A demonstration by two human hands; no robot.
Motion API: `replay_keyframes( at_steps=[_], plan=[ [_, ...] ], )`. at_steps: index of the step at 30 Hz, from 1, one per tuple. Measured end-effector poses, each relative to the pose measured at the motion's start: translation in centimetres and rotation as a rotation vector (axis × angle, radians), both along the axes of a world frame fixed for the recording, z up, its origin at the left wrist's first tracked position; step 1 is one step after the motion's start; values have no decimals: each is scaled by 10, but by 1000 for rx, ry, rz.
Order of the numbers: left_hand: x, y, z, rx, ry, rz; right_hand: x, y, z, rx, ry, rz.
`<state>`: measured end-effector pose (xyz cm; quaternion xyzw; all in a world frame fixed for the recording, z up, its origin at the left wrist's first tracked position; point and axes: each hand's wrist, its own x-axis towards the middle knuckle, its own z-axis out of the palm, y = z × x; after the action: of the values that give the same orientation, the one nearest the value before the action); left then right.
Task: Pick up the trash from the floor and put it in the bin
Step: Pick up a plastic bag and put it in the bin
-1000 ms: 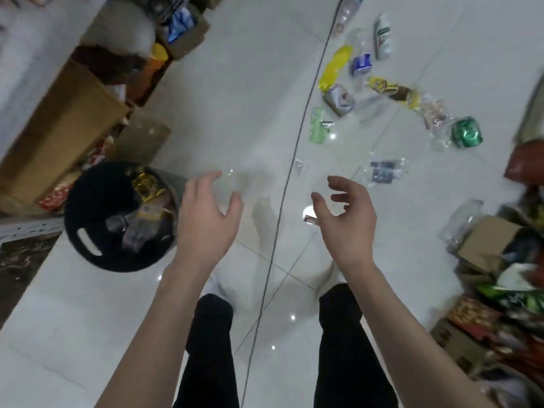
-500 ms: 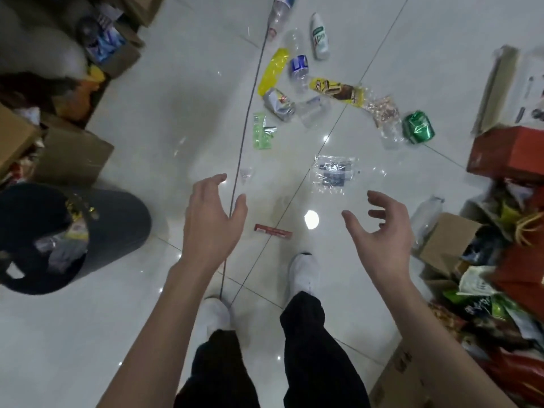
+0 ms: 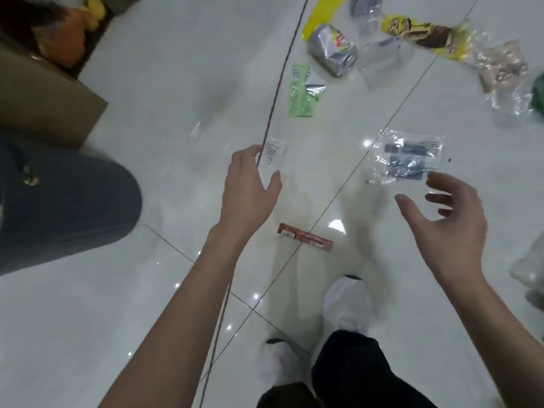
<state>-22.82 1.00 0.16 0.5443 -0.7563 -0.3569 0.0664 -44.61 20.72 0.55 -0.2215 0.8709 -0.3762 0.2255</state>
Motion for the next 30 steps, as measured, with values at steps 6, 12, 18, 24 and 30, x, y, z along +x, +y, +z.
replay_keyframes(
  at_steps=[6,12,18,24,30],
  plan=[
    [-9,-24,-111,-94,-82,-45,-12,4,-95,-65,47,-7],
    [-27,-38,-161,-217,-216,-117,-23,18,-137,-58,15,-77],
    [-37,-44,-188,-381,-327,-213,-26,9,-156,-109,77,-105],
    [-50,-36,-194,-406,-131,-194,-42,-12,-168,-106,156,-51],
    [-64,-16,-182,-318,112,-175,-49,-29,-184,62,180,-32]
  ],
)
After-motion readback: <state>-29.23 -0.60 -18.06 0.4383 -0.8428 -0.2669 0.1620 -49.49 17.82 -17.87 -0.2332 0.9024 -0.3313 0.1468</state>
